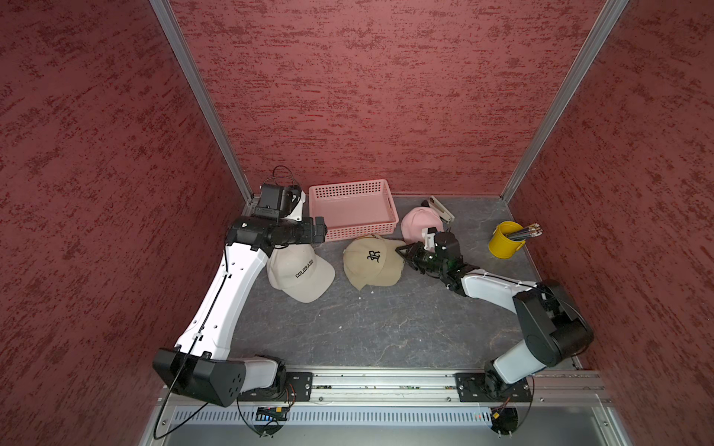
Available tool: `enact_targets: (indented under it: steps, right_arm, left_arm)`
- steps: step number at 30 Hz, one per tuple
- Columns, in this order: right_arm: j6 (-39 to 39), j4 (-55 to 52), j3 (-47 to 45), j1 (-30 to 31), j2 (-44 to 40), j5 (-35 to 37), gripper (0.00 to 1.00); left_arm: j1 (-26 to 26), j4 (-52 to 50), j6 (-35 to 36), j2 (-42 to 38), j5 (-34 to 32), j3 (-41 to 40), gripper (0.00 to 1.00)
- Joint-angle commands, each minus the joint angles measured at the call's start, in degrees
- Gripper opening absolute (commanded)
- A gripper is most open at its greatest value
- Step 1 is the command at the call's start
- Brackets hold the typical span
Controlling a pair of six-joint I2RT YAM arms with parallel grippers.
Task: Turn the baseball cap inside out
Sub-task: Place the baseball cap at the center of the board.
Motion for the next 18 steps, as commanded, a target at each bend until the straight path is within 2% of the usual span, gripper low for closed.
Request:
enact_targets:
  steps: [1, 3, 4, 6, 11, 12, 18]
  right_arm:
    - [-0.4, 0.3, -1.8, -0.6, 0.3, 1.9, 0.32]
    - [-1.7, -1.6, -2.0, -0.6, 0.0, 1.6, 0.34]
    - [-2.7, -3.3, -1.9, -0.6, -0.4, 1.7, 0.38]
    - [-4.5, -7.1, -1.7, -0.7, -1.3, 1.7, 0.53]
    - [-9.7, -21.3, -2.1, -0.5, -5.6, 4.1, 0.65]
    - [-10.6, -24.2, -2.4, -0.6, -7.0, 5.2, 0.71]
    - [-15.9, -40.5, 0.0, -0.5, -12.2, 11.9, 0.73]
  left_arm:
    - [0.4, 1.0, 1.2, -1.0, -0.1, -0.5, 1.00]
    - [0.4, 0.9, 1.4, -1.0, -0.1, -0.4, 1.00]
    - [0.4, 0.9, 1.5, -1.0, -0.2, -0.3, 1.00]
    - [0.4, 0.7, 1.6, -0.8, -0.1, -0.1, 1.00]
    - [0.1, -1.0, 3.9, 0.2, -4.1, 1.8, 1.00]
    - [0.1, -1.2, 4.5, 0.4, -5.6, 2.3, 1.00]
    - [-0.1, -1.6, 6.6, 0.9, -12.1, 4.7, 1.00]
